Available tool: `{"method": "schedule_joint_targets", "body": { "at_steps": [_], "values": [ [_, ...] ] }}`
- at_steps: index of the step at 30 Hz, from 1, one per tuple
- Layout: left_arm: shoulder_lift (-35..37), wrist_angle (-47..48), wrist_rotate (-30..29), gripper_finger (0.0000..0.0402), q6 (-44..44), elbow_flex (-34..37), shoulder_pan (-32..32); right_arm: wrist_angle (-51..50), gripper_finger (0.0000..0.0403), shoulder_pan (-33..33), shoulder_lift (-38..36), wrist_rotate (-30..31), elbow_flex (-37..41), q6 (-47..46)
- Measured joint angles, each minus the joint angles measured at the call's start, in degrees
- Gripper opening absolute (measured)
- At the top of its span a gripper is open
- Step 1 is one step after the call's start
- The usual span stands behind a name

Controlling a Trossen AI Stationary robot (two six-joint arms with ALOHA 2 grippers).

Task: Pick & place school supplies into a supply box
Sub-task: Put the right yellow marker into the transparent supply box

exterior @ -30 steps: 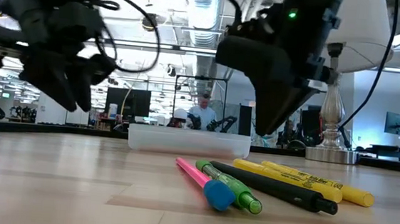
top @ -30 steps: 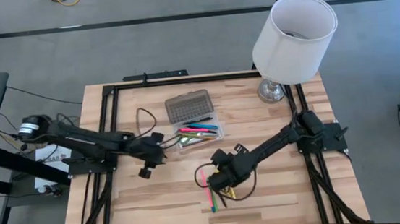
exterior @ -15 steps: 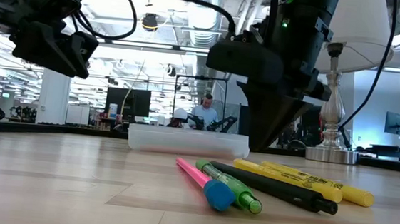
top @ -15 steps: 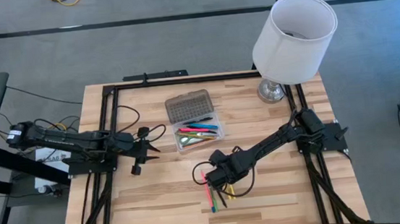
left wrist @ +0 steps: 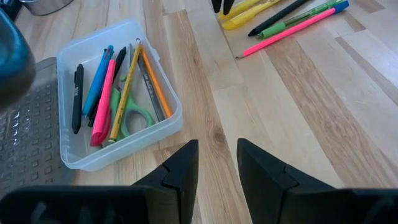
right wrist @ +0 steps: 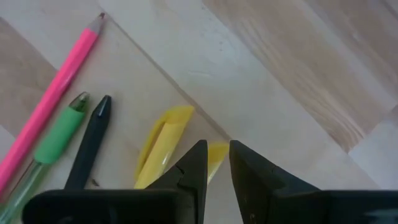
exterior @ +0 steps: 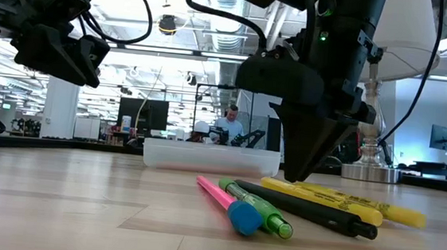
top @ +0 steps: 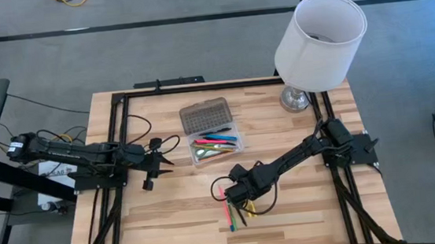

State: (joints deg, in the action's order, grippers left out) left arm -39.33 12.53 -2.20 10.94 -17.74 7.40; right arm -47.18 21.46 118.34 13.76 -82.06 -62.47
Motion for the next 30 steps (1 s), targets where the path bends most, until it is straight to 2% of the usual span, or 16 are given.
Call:
{"method": "schedule_joint_targets", "body": {
  "at_steps": [4,17,26,30],
  "values": [
    [0.0,0.0,-0.1,0.0105,0.0,0.0,0.0,0.6,0.0072,0.0,0.0,-0.8,0.0,1.5],
    [0.0,0.0,-0.1,0.0105,0.3,0.0,0.0,0.6,0.016,0.0,0.0,-2.4,0.0,2.7],
    [0.0,0.0,-0.1,0.0105,0.3,0.0,0.0,0.7,0.0165,0.0,0.0,-3.4,0.0,7.0],
    [0.0,0.0,-0.2,0.0105,0.3,0.0,0.0,0.7,0.0159,0.2,0.0,-6.8,0.0,7.0]
  ]
}}
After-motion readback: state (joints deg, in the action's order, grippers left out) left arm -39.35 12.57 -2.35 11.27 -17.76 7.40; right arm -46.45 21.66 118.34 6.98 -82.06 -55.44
